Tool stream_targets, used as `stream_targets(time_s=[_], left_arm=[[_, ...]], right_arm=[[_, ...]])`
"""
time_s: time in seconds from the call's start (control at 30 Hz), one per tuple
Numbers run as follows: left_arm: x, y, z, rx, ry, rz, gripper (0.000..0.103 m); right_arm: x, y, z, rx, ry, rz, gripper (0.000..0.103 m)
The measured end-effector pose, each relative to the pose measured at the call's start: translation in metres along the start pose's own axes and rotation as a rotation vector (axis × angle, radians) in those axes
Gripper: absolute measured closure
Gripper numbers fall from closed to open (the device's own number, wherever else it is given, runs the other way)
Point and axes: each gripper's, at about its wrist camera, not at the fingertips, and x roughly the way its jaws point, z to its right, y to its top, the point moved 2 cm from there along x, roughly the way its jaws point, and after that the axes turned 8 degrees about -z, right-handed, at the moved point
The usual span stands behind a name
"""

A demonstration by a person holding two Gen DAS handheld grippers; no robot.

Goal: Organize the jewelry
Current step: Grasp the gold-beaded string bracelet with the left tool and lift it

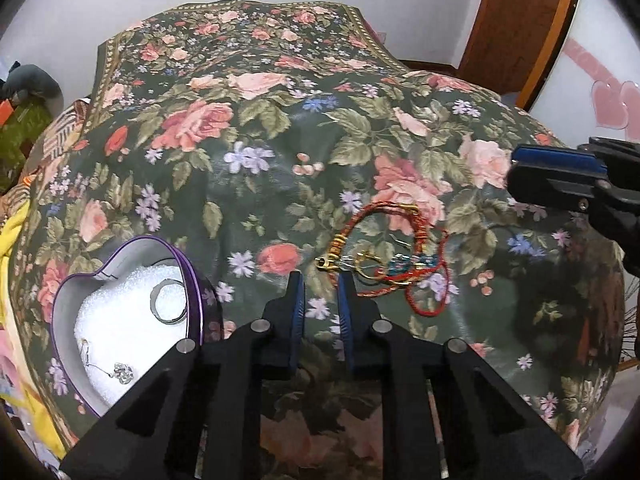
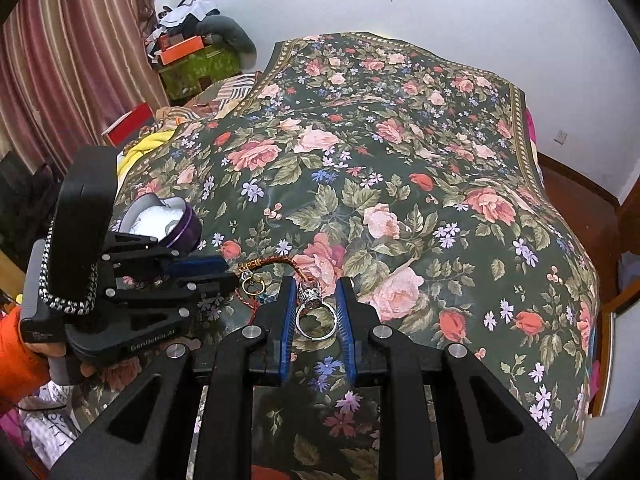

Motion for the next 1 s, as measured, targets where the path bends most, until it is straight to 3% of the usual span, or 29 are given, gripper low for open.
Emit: stream_targets(time_s=[0.07,0.27,0.57,0.77,1.0], left_arm=[[0.001,0.001,-0.006,-0.010,0.018,0.000,0.085],[0.000,0.002,-0.009,-0.013,-0.061,-0.013,0.085],[0.005,0.006,0.000,0.007,-0.054,-0.010,0.085],[0.008,0.012,0.008,0.047,-0.049,-0.014,0.072],[0.011,0.018,0.014,0.055,-0.059,-0.012,0.069]], right_arm=[[0.001,-0.001,-0.001,-0.002,0.001,-0.002,0.085],[0.002,-0.001,-0.002,-0.005,0.004,-0.005,0.085],[0.008,-0.002,-0.004,-0.012,0.011,-0.019,0.085],[0.011,-0.002,-0.001,-0.003,0.016,-0.022,0.085],[0.013,-0.002,0.001,0.000,0.018,-0.023,0.085]])
